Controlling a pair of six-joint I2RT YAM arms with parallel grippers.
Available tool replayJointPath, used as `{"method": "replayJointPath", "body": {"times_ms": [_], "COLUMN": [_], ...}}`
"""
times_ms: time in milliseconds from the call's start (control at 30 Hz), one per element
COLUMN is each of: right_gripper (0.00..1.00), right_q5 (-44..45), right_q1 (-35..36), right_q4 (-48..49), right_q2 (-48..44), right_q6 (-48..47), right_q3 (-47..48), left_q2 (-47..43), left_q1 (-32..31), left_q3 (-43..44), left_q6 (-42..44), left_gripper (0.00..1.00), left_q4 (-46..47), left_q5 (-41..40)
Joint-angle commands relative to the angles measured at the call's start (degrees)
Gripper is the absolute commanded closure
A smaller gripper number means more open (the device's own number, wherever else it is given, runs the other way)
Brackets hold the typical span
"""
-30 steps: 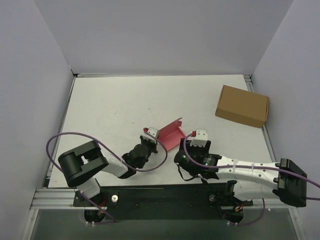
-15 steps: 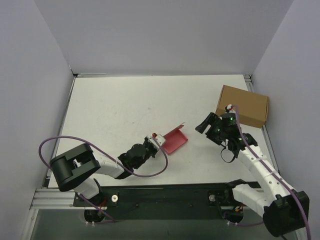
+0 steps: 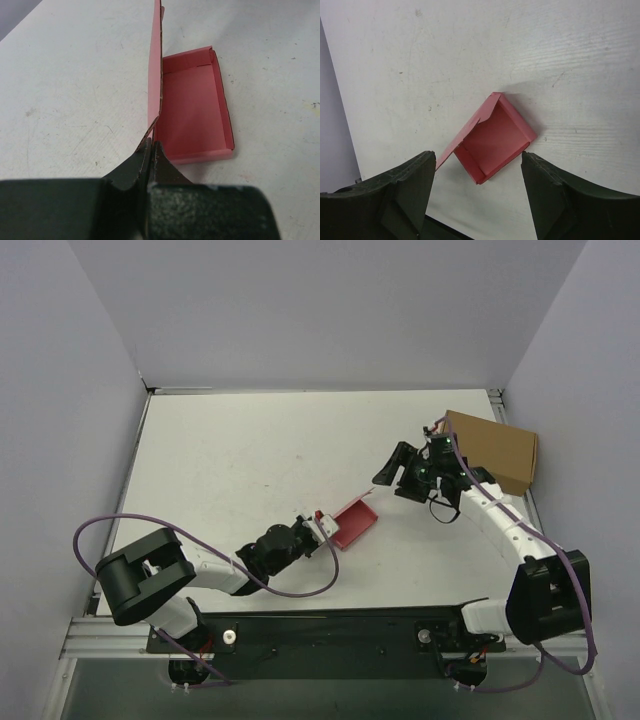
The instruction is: Fold the paper box
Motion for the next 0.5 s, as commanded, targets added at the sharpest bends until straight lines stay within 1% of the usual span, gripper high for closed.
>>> {"method": "replayJointPath", "body": {"times_ms": [0,133,400,467], "right_gripper": [0.3,0.3,0.31,0.33], "right_q5": [-2.3,-3.1,-4.4,-4.6], "right_q1": [0.0,1.6,5.7,6.0], "right_q4": [-0.6,-4.8,-8.6,-9.8], "right_q2": [4.9,11.4,19.6,22.1], "right_q6": [-6.0,-12.8,-17.2,-17.6], "right_q3": [6.3,11.9,20.0,21.1], "left_q2": [-0.6,-0.4,-0.1,-0.1], "left_q1": [0.1,0.1,0.2,0.2], "left_q3": [1.1,1.3,1.4,1.4], "left_q6": [1.1,1.2,1.2,1.2], "left_gripper": [1.0,1.0,1.0,1.0], "left_q4": [-6.7,-7.1,-7.6,-7.4], "left_q5": [2.0,2.2,2.4,2.3]}}
